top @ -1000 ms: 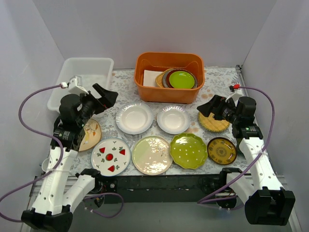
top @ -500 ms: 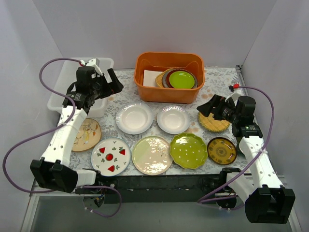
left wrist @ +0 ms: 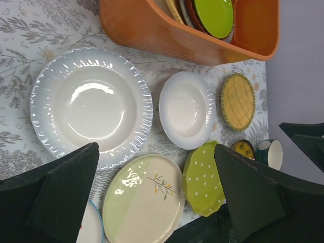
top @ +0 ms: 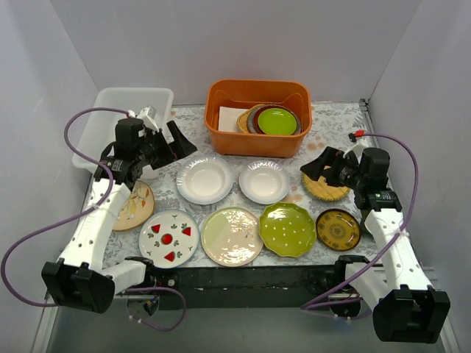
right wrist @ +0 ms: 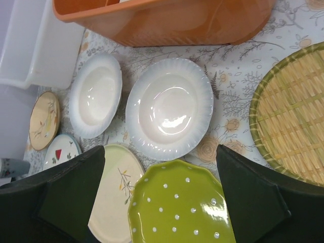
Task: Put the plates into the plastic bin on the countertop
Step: Pick up the plate from the corner of the board.
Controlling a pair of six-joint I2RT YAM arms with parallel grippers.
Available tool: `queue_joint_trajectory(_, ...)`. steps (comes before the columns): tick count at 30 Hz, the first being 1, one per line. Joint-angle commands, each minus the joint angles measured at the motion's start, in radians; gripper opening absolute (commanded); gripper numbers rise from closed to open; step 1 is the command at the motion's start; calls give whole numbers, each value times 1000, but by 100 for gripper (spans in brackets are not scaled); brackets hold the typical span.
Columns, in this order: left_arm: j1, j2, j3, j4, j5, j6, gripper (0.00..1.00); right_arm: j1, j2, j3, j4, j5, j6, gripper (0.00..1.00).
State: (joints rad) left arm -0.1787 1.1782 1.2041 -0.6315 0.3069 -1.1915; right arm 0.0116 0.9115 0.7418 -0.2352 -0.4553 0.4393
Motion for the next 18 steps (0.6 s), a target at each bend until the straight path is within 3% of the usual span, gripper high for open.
queue_joint_trajectory(1,-4,-86,-96,13,67,-77,98,-1,-6,-22,68,-138,6,98)
queue_joint_trajectory(11,-53,-207,-330,35,43,-224,98,-1,-109,-156,43,-186,26,98)
queue_joint_trajectory(14,-105,-235,-380,84,31,-278,98,1,-163,-223,43,-194,33,98)
queue_joint_trajectory(18,-266,-224,-388,128,-41,-329,98,2,-206,-263,11,-191,26,98)
